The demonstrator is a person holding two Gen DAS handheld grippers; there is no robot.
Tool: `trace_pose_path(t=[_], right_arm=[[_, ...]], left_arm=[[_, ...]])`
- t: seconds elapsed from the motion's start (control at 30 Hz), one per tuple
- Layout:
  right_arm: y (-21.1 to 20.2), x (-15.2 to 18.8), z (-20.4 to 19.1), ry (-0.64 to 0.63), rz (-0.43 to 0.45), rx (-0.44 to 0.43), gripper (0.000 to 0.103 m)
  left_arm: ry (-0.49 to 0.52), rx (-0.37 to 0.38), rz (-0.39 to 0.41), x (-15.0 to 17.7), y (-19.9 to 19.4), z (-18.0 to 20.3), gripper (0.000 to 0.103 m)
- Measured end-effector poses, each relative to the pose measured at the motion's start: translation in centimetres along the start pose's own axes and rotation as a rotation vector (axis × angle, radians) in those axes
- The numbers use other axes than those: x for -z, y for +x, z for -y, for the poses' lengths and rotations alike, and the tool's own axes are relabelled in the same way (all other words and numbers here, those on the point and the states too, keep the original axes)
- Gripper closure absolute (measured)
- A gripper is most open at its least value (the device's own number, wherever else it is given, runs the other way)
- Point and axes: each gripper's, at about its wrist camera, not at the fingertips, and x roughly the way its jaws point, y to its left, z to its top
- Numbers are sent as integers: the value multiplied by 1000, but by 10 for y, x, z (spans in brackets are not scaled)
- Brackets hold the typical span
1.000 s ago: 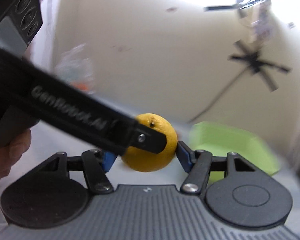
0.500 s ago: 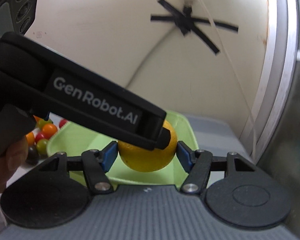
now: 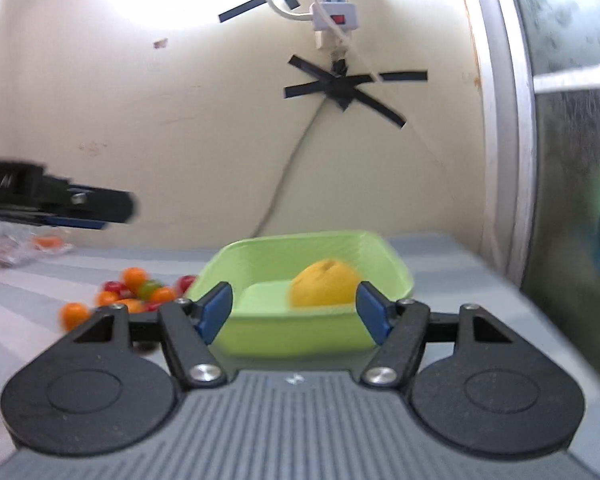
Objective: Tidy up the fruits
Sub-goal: 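Carry the lemon with both tools into the green basket and release, then grasp an orange cherry tomato with the left tool while the right grasps a dark tomato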
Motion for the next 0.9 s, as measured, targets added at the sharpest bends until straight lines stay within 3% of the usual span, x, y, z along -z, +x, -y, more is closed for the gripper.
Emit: trace_pose_path(t=[0.1,0.23,0.37,0.5,0.77,0.9], right_arm=[[-6,9,-20,57,-25,-40,37],[1,20,-53,91,-99,-94,46],[11,22,-79,76,-151,-87,56],[10,28,-88,90,-181,-80,64],[11,30,-95,2,-194,-62,68],[24,26,-90,0,-223,-92,68]], left_arm=[[-33,-123,-13,25,-20,-26,30],[-98,-213,-81,60,-27,-51,30],[-155,-211,-128,84,-27,-63,33],[-129,-212,-95,84,-32,-61,31],[-105,-190,-87,84,-35,-57,33],[-100,-161,-83,81,-34,-53,42]])
